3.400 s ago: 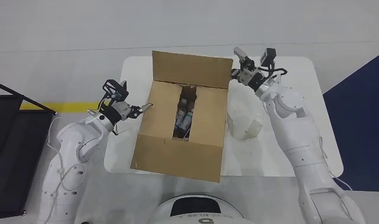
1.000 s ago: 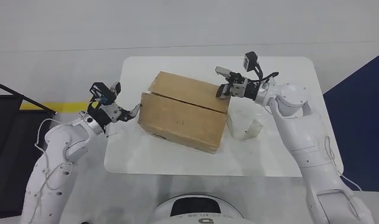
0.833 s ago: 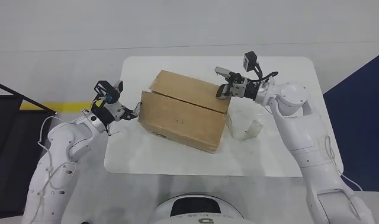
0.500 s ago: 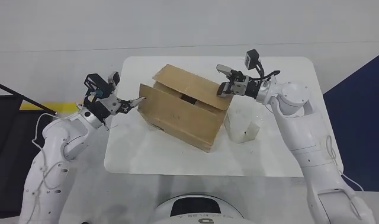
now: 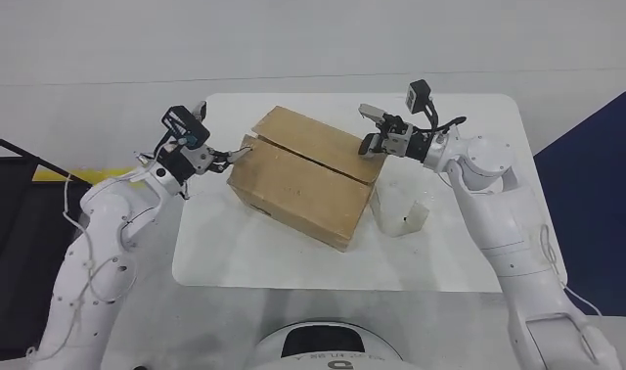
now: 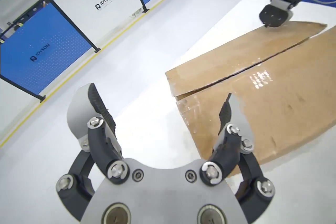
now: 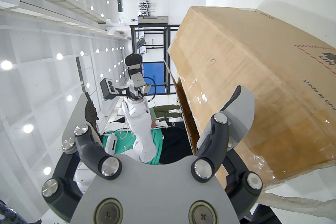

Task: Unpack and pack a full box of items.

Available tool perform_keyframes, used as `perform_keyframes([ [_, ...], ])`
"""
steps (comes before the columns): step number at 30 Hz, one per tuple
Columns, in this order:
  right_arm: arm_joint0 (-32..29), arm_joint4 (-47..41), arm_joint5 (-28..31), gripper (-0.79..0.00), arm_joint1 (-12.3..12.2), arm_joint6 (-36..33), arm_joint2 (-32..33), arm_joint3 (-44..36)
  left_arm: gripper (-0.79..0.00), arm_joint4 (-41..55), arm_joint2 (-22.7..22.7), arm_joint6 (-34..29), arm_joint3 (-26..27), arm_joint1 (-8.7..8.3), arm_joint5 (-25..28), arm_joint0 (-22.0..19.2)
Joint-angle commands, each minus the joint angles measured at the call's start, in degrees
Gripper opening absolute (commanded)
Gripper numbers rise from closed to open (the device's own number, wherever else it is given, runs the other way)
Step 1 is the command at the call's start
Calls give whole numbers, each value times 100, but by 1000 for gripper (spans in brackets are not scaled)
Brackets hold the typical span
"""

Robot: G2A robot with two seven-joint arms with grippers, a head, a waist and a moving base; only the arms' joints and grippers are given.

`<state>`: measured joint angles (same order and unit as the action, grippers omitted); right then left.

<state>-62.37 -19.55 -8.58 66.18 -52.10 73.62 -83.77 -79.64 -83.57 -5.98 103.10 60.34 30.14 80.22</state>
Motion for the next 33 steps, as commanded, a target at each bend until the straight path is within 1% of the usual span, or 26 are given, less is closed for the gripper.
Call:
perform_keyframes([
  [1,-18,7,-2,0,-6,14,3,-35,0,-185,284,0,-184,33,-144,-227],
  [7,-157,64,-55,0,-35,105,38,-248,0,-474,981,-11,-933,156,-549,-769],
  [10,-276,62,-58,0,-56,166,105,-394,0,-447,1141,19,-1179,200,-666,-914],
  [13,-388,47,-35,0,-73,221,160,-535,0,-397,1194,57,-1327,223,-729,-986],
  [16,-480,-69,29,0,-71,404,208,-626,0,-242,1180,67,-1409,242,-812,-1010],
  [21,-566,-400,147,0,-47,972,351,-576,0,-83,1130,-56,-1459,256,-904,-1005],
  [24,-568,-811,309,0,-19,1224,455,-296,0,-62,1095,-55,-1457,253,-885,-940],
  [26,-481,-902,209,0,2,1556,470,89,0,6,1025,-42,-1411,243,-854,-867],
  [30,-189,-751,-69,0,67,1988,176,512,0,304,709,30,-1210,203,-742,-655],
  [33,-67,-771,-55,0,109,2068,27,668,0,669,263,134,-1023,156,-715,-428],
])
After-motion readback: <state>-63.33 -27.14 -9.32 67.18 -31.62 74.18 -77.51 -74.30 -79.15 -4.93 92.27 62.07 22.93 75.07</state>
